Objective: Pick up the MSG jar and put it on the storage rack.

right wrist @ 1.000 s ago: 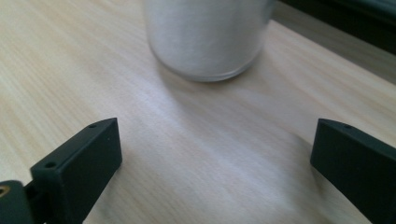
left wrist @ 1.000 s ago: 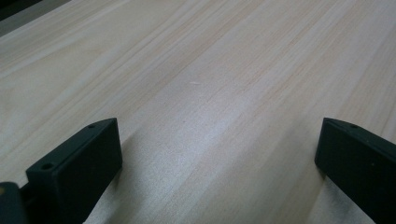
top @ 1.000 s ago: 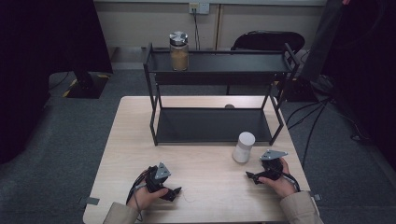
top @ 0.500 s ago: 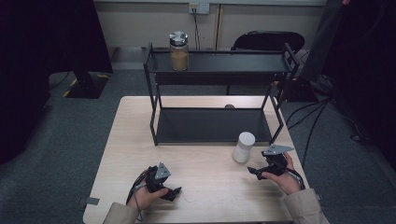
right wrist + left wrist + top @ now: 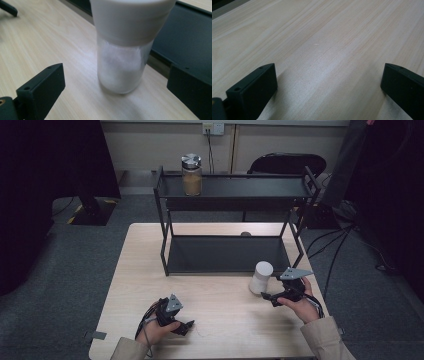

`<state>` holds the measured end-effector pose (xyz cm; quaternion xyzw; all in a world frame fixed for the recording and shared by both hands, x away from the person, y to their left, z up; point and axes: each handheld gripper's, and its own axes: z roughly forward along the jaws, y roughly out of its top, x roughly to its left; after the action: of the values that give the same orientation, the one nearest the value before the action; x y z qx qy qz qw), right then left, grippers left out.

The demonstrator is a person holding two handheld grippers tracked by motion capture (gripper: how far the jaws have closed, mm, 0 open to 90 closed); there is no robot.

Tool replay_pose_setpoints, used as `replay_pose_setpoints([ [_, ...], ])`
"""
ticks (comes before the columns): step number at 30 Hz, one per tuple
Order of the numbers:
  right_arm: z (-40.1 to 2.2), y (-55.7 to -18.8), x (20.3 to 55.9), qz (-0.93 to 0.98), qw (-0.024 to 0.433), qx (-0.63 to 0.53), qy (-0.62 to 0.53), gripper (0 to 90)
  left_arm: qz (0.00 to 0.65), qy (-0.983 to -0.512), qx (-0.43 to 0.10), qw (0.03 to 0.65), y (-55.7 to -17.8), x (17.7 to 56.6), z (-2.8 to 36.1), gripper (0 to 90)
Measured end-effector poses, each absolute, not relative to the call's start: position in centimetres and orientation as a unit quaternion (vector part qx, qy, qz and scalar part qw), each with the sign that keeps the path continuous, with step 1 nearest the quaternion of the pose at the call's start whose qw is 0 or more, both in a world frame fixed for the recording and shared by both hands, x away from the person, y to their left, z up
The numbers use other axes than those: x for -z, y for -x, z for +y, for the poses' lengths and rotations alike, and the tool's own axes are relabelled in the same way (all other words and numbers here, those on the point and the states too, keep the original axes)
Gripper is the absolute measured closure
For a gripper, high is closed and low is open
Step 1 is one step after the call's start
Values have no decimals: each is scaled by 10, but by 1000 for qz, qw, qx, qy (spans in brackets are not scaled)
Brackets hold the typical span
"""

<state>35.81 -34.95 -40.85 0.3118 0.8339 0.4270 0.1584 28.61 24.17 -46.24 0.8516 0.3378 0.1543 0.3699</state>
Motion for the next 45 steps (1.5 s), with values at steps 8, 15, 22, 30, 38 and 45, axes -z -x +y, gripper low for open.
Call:
replay_pose_setpoints([
  [8,-346,-367,407,818,162,-444,-329,4,338,-851,-154,370,-286,462,242,0],
  [15,-340,-376,409,811,160,-452,-335,3,338,-852,-154,370,-286,462,242,0],
  [22,-335,-381,413,813,162,-451,-331,70,338,-852,-154,370,-286,462,242,0],
  [30,-333,-386,416,818,163,-456,-310,238,338,-852,-154,370,-286,462,242,0],
  [38,-335,-385,419,816,170,-463,-300,337,338,-852,-154,370,-286,462,242,0],
  [45,-332,-382,416,819,180,-460,-293,345,338,-852,-154,370,-286,462,242,0],
])
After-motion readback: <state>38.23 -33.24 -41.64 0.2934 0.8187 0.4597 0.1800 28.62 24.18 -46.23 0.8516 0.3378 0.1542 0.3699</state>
